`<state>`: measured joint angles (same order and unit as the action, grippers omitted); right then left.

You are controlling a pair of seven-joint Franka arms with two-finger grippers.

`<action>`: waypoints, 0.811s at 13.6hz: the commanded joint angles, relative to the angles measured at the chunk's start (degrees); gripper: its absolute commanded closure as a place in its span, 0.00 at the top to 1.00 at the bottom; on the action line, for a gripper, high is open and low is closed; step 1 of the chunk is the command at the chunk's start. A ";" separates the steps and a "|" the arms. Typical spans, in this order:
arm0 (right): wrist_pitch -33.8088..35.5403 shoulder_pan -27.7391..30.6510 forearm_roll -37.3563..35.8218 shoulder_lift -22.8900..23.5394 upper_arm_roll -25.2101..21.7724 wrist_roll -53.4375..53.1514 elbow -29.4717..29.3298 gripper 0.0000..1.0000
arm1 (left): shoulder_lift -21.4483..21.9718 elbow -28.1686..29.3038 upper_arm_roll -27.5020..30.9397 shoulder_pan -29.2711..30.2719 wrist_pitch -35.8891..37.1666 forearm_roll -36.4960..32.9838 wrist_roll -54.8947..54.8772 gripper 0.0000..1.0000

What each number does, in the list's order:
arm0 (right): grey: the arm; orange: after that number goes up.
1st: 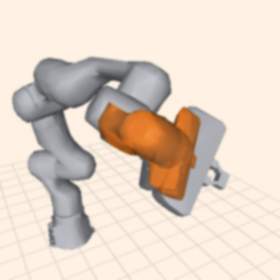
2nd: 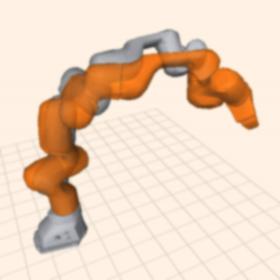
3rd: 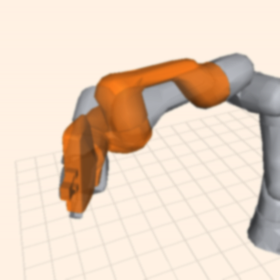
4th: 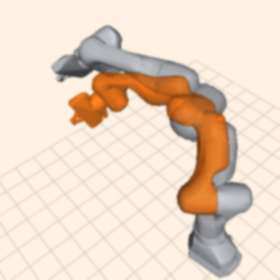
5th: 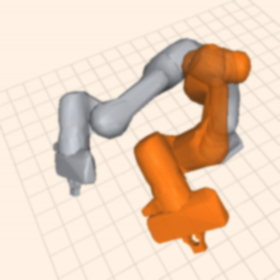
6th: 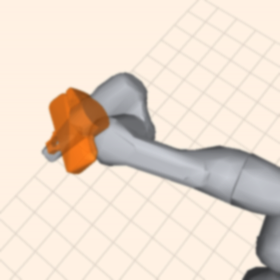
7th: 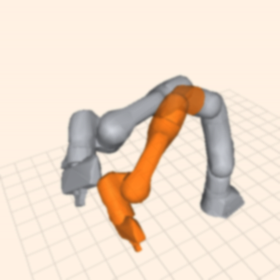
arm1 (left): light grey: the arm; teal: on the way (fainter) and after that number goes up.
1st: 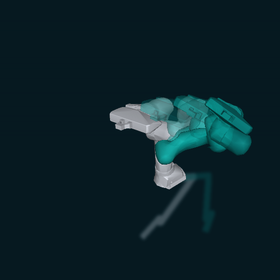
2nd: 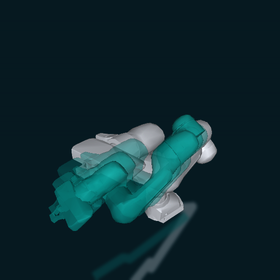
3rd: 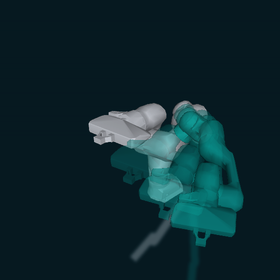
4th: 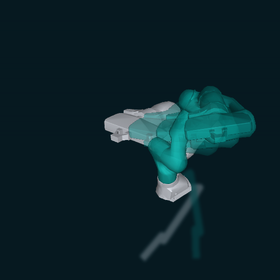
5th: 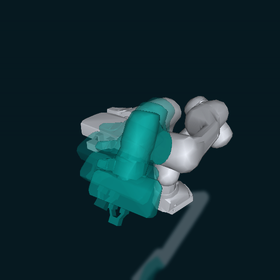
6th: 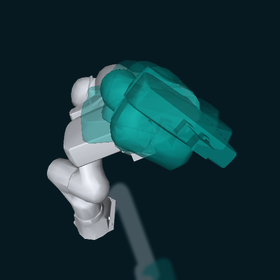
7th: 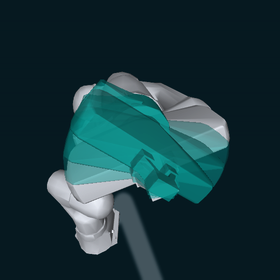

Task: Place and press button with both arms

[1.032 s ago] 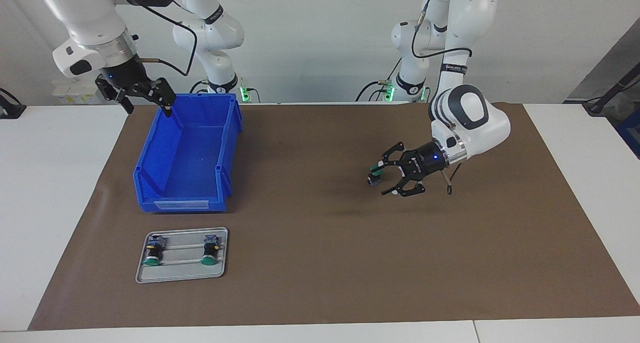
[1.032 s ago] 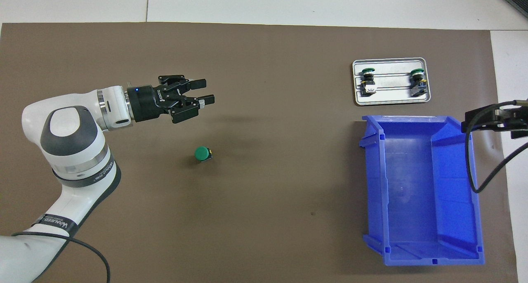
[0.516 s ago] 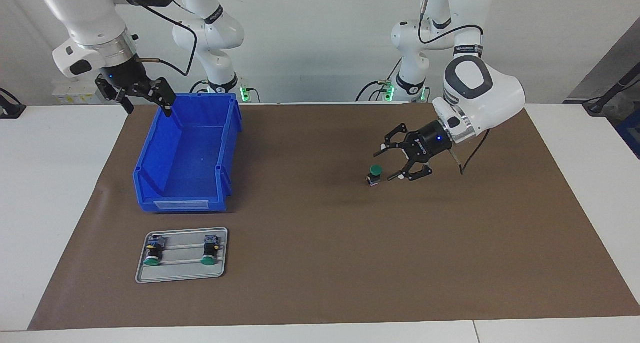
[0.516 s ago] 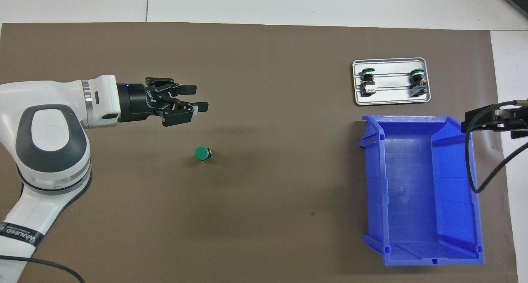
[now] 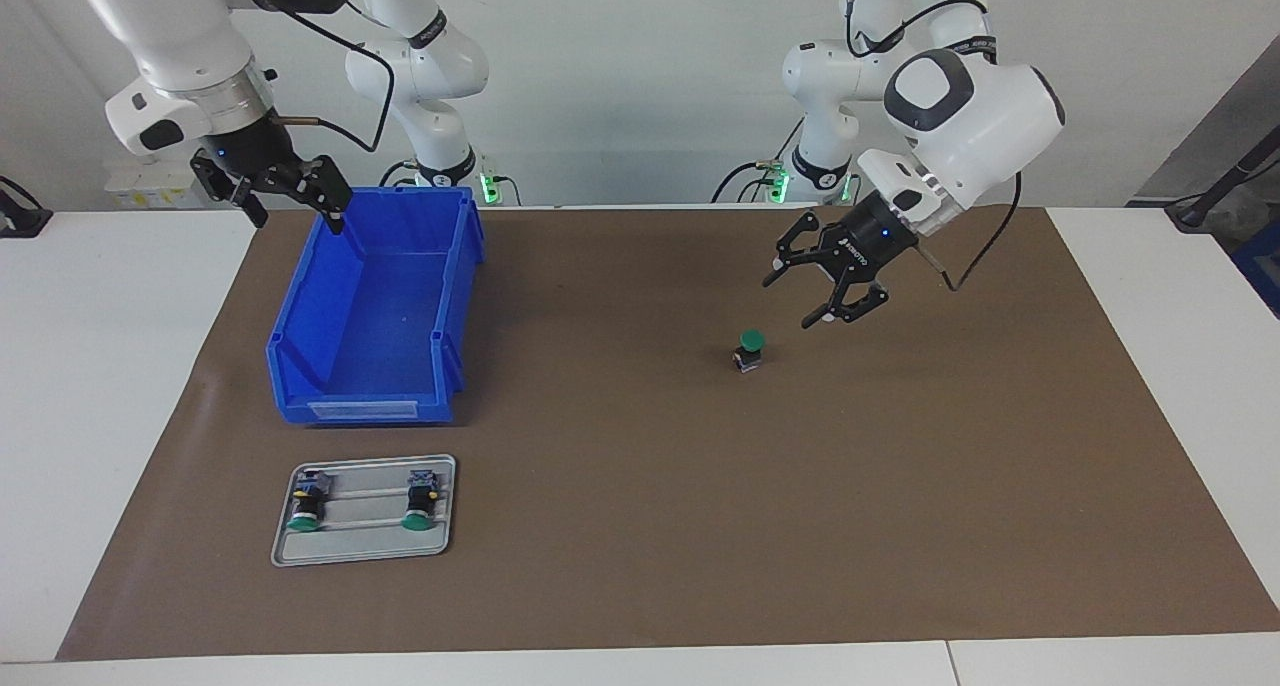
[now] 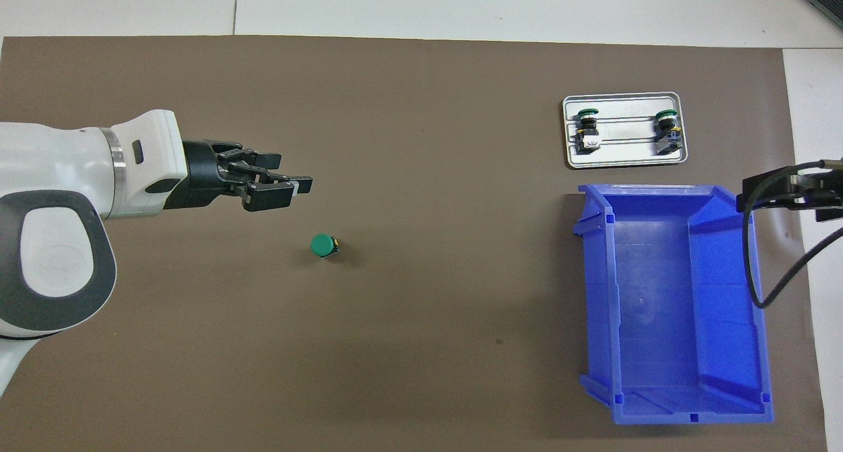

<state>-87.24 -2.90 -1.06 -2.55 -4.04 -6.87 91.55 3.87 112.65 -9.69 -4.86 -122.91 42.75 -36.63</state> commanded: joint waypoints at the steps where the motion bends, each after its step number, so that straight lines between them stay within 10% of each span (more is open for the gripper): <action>1: 0.40 0.44 1.32 -1.06 0.18 1.60 0.82 1.00 | 3.85 -0.06 0.63 0.03 4.58 -10.00 10.41 0.86; 11: 0.40 0.44 1.32 -1.06 0.18 1.60 0.82 1.00 | 5.53 -6.39 1.24 0.47 24.88 -32.90 42.35 1.00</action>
<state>-87.24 -2.90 -1.06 -2.55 -4.04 -6.87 91.55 8.83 107.45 -8.99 -4.81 -103.50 12.18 4.06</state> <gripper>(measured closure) 0.000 0.022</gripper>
